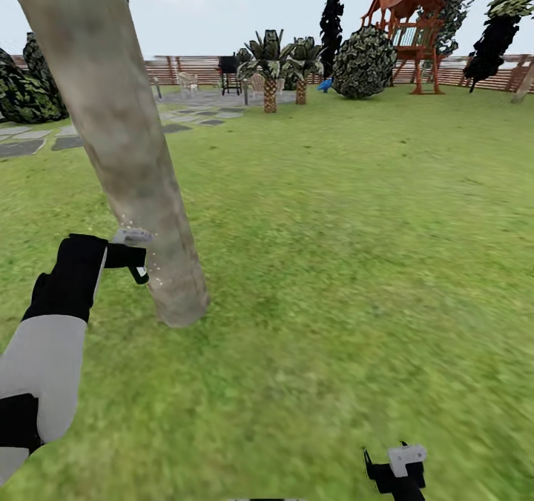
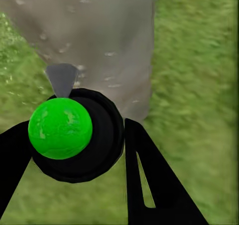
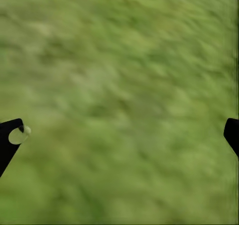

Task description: In the garden, pick up the pesticide atomizer on the floor and spray pesticide onto both trees until each tree trunk is fully covered.

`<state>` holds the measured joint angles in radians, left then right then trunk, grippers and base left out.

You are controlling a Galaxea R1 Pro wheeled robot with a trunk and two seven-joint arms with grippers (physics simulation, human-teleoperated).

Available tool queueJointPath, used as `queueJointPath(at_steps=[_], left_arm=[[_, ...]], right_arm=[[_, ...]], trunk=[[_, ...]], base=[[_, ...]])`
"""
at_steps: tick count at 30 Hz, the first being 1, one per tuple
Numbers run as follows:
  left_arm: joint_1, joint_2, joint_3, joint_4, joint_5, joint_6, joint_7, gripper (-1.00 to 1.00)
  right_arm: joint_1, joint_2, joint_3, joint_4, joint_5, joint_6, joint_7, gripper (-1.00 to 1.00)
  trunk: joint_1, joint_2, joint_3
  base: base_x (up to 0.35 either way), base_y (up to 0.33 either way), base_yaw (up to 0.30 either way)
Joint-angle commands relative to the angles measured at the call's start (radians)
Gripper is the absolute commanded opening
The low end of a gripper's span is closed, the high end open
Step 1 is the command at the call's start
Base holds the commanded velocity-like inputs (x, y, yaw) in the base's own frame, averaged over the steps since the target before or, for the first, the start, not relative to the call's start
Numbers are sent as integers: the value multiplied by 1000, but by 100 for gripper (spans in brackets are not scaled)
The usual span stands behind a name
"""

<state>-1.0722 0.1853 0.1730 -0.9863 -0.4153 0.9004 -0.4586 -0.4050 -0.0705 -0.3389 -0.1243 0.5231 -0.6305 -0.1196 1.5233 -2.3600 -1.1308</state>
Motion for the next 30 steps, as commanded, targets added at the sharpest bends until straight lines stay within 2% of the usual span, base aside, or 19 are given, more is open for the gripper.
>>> queueJointPath(at_steps=[1,10,16,23,25,27,30], left_arm=[[0,0,1,-1,0,0,0,-100],[0,1,0,0,-2,-1,4,-100],[0,2,6,0,-16,-2,9,-100],[0,2,11,0,-19,-2,9,-100],[0,2,11,0,-27,-2,9,-100],[0,2,12,0,-51,-2,9,-100],[0,2,12,0,-59,-1,9,-100]], right_arm=[[0,0,0,0,0,0,0,100],[0,0,0,0,0,0,0,100],[0,1,0,0,-1,0,0,100],[0,0,0,0,0,0,0,100],[0,0,0,0,0,0,0,100],[0,0,0,0,0,0,0,100],[0,0,0,0,-1,0,0,100]], trunk=[[0,0,0],[0,0,0],[0,0,0],[0,0,0],[0,0,0],[0,0,0],[0,0,0]], base=[[-45,-275,0],[-51,-274,6],[231,-189,257],[225,-191,39],[75,-257,1],[18,-270,0],[3,-274,8]])
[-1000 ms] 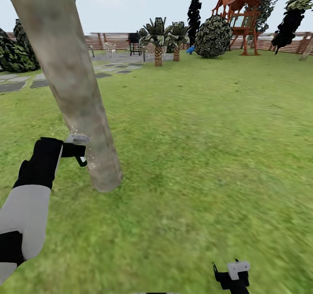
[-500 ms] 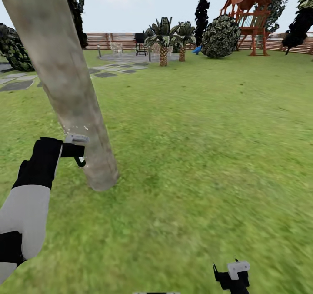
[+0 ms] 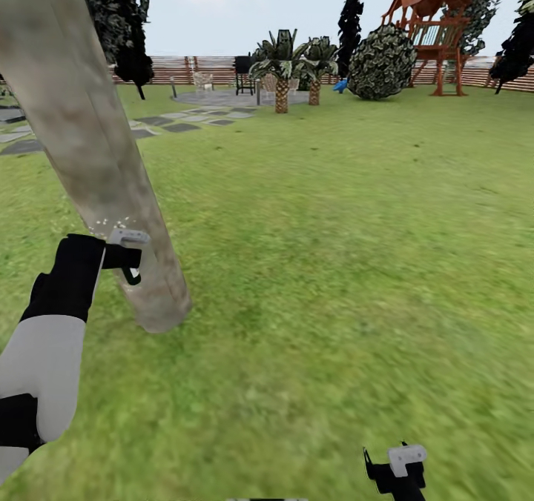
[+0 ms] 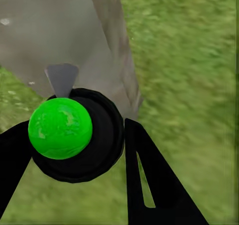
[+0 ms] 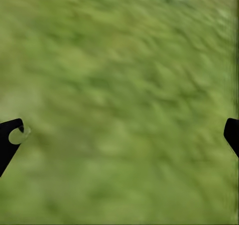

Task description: In the garden, pick up the pesticide atomizer on the floor and spray pesticide onto both trees until each tree trunk is fully covered.

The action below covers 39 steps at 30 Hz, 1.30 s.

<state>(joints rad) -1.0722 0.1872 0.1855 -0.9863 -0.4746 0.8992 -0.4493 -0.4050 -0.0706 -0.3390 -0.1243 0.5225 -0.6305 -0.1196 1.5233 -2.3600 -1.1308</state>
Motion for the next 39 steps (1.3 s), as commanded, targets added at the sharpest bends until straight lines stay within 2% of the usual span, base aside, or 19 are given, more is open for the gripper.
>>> queueJointPath(at_steps=[1,8,15,21,27,34,36,39], left_arm=[[0,0,0,0,-1,1,0,-100],[0,0,-1,0,-2,1,0,-100],[5,-2,-10,1,-2,0,1,-100],[54,36,3,3,-13,-3,2,-100],[58,39,3,2,-13,-3,3,-100],[57,38,3,2,-13,-3,4,-100],[60,38,2,6,-13,-3,24,-100],[97,32,-5,12,-11,-5,101,-100]], right_arm=[[0,0,0,0,0,0,0,100],[0,1,0,0,0,0,0,100],[0,1,0,0,0,0,1,100],[0,1,1,0,1,0,1,100],[0,1,0,0,1,0,1,100],[0,1,1,0,0,0,1,100],[0,1,1,0,0,0,1,100],[0,1,0,0,-1,0,1,100]], trunk=[[0,0,0],[0,0,0],[0,0,0],[0,0,0],[0,0,0],[0,0,0],[0,0,0],[0,0,0]], base=[[1,-274,172],[71,-271,261],[258,-182,270],[141,-225,21],[4,-274,9],[0,-276,243],[0,-276,277],[0,-225,220]])
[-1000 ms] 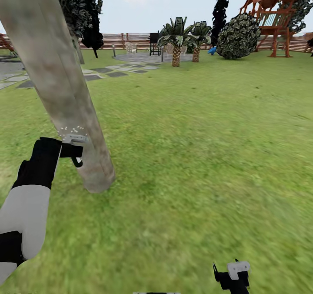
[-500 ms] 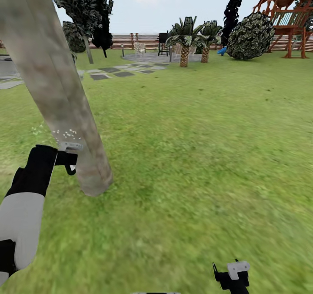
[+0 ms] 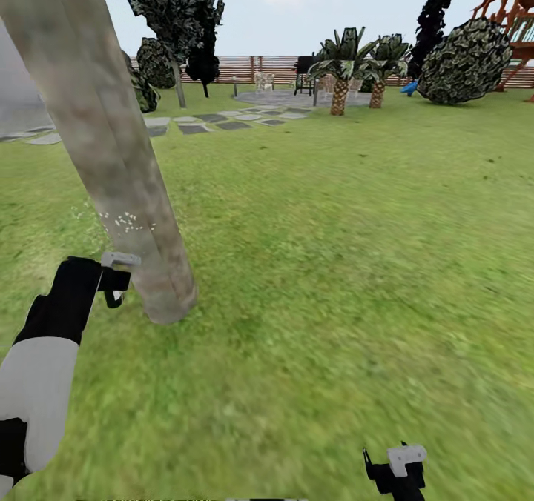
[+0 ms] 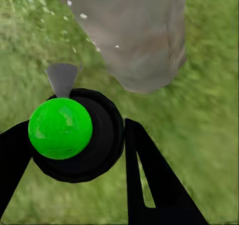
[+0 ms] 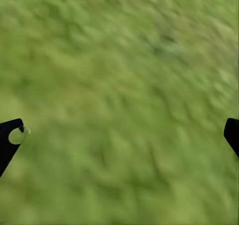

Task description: In the garden, pick up the pesticide atomizer on the floor and spray pesticide onto both trees until each tree trunk is fully covered.

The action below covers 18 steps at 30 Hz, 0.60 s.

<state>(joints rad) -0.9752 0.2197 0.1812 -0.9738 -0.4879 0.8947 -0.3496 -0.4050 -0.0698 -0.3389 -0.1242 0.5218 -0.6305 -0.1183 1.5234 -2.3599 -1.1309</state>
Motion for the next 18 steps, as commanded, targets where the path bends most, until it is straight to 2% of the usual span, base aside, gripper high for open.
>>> queueJointPath(at_steps=[1,2,4,6,9,11,12,13,16,18], left_arm=[[13,-4,-1,3,10,-1,18,-100],[29,-26,-1,9,28,-5,32,-100],[40,-70,0,16,39,-9,42,-100],[43,-92,4,30,42,-10,45,-100],[49,-89,11,39,40,-11,45,-100],[72,-75,37,37,38,-12,46,-100],[82,-69,63,38,38,-13,46,-100],[84,-69,69,38,38,-13,46,-100],[87,-72,75,38,40,-13,46,-100],[88,-67,79,38,38,-14,45,-100]], right_arm=[[0,0,0,0,0,0,0,100],[0,0,0,0,0,0,0,100],[0,0,0,0,0,0,0,100],[0,0,0,0,0,0,0,100],[0,0,0,0,1,0,0,100],[0,-1,0,0,1,0,0,100],[0,-1,0,0,1,0,0,100],[0,-3,0,0,1,0,0,100],[0,-6,0,0,1,0,0,100],[0,-6,0,0,1,0,0,100]], trunk=[[0,0,0],[0,0,0],[0,0,0],[0,0,0],[0,0,0],[0,0,0],[0,0,0],[0,0,0],[0,0,0],[0,0,0]], base=[[0,-73,70],[0,-24,23],[0,-9,9],[0,-3,3],[22,4,0],[226,135,0],[285,202,0],[290,210,0],[277,205,0],[68,47,0]])
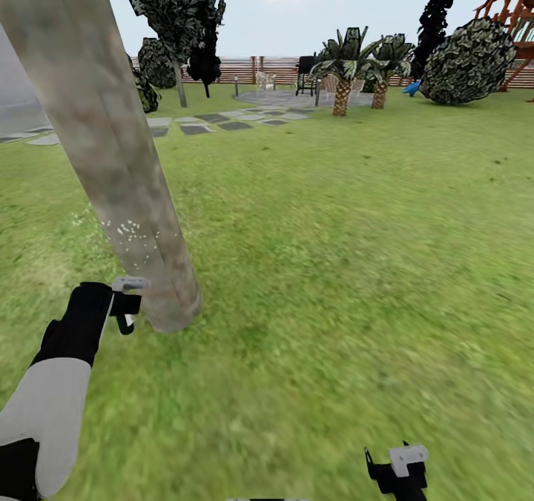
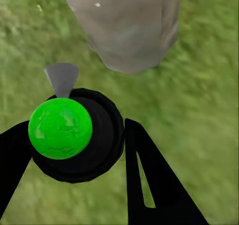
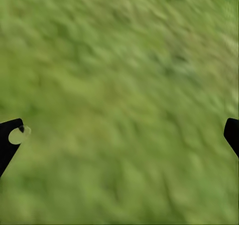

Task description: In the garden, pick up the pesticide atomizer on the floor and spray pesticide onto both trees until each tree trunk is fully covered.

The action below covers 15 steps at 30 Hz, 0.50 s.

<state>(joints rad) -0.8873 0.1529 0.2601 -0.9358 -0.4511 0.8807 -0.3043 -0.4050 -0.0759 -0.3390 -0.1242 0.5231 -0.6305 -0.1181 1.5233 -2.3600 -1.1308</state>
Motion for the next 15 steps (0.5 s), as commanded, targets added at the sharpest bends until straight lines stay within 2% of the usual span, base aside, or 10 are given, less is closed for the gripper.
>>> queueJointPath(at_steps=[1,4,6,8,12,15], left_arm=[[2,5,1,-1,0,0,-1,-100],[24,51,2,1,1,-5,-1,-100],[38,56,3,3,3,-32,-1,-100],[45,49,4,4,6,-66,-1,-100],[48,-9,1,3,11,-84,0,-100],[38,-24,4,-9,11,-83,-3,-100]], right_arm=[[0,0,0,0,0,0,0,100],[0,1,0,0,-1,0,-1,100],[0,1,0,0,-1,0,-1,100],[0,1,0,0,-1,0,-2,100],[0,1,0,0,-1,0,-2,100],[0,1,0,0,-1,0,-2,100]], trunk=[[0,0,0],[0,0,0],[0,0,0],[0,0,0],[0,0,0],[0,0,0]], base=[[30,20,0],[8,6,0],[1,1,9],[0,0,130],[0,0,259],[0,0,269]])
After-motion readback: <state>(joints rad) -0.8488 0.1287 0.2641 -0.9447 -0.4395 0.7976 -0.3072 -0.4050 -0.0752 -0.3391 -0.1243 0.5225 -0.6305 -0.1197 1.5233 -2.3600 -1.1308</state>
